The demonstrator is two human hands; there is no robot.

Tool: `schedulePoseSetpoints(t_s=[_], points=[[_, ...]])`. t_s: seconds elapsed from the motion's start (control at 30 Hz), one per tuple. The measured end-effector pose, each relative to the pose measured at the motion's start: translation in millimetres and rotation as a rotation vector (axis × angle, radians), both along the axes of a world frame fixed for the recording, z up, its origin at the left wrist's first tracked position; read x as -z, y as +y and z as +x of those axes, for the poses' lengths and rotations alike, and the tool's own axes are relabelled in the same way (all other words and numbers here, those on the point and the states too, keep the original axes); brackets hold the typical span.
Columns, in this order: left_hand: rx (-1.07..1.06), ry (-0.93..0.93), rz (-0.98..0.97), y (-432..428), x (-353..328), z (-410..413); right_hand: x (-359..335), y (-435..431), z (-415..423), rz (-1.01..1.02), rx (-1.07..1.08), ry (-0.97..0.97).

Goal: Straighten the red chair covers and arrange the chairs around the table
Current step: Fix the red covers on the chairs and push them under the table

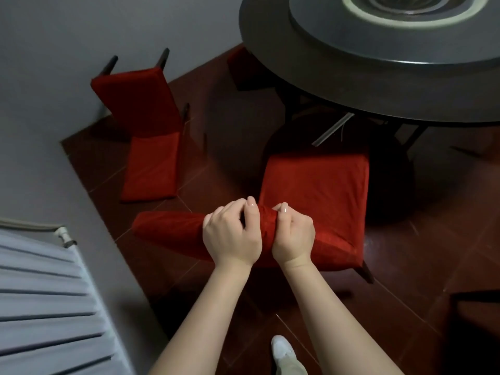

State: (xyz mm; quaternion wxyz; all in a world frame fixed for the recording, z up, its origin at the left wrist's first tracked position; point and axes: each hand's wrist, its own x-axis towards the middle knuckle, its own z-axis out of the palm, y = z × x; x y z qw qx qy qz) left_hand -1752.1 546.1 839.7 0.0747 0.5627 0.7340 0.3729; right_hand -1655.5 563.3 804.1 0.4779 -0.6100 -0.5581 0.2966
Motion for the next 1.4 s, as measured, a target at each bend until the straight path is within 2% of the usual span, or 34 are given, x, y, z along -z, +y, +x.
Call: schedulePoseSetpoints(t_s=[0.13, 0.23, 0.33, 0.4, 0.63, 0.77, 0.9, 0.97, 1.1, 1.27, 1.4], points=[[0.019, -0.012, -0.009, -1.0, 0.1, -4.2, -1.3, -0.3, -3.0, -0.023, -0.022, -0.003], [0.134, -0.026, -0.044, 1.2, -1.3, -13.2, -1.5, -0.9, 0.2, -0.018, -0.007, -0.004], [0.282, 0.049, -0.077, 1.3, 1.0, -27.9, 0.5, -3.0, 15.5, -0.034, 0.000, 0.016], [0.310, 0.107, -0.116, 1.8, 3.8, -28.3, 0.9, -4.0, 30.7, -0.048, 0.003, 0.046], [0.336, 0.186, -0.080, -0.4, 0.4, 26.3, -22.8, -22.5, 78.0, -0.004, 0.041, 0.075], [0.407, 0.195, -0.107, -2.0, -4.1, 57.1, -52.4, -27.3, 95.7, 0.057, 0.077, -0.118], [0.404, 0.239, -0.155, -2.1, -0.7, 74.7, -64.8, -35.3, 111.4, -0.075, 0.196, -0.688], [0.358, 0.256, -0.184, -3.7, 5.5, 73.5, -63.9, -40.2, 121.4, -0.125, 0.283, -0.868], [0.374, 0.321, -0.126, -14.1, 20.9, 63.8, -45.1, -46.3, 123.0, -0.066, 0.303, -1.011], [0.449, 0.405, -0.017, -9.1, 32.3, 110.8, -19.6, -45.7, 163.6, 0.045, 0.462, -1.002], [0.500, 0.447, 0.031, -8.6, 37.8, 152.3, -6.9, -51.0, 210.1, -0.004, 0.508, -1.032]])
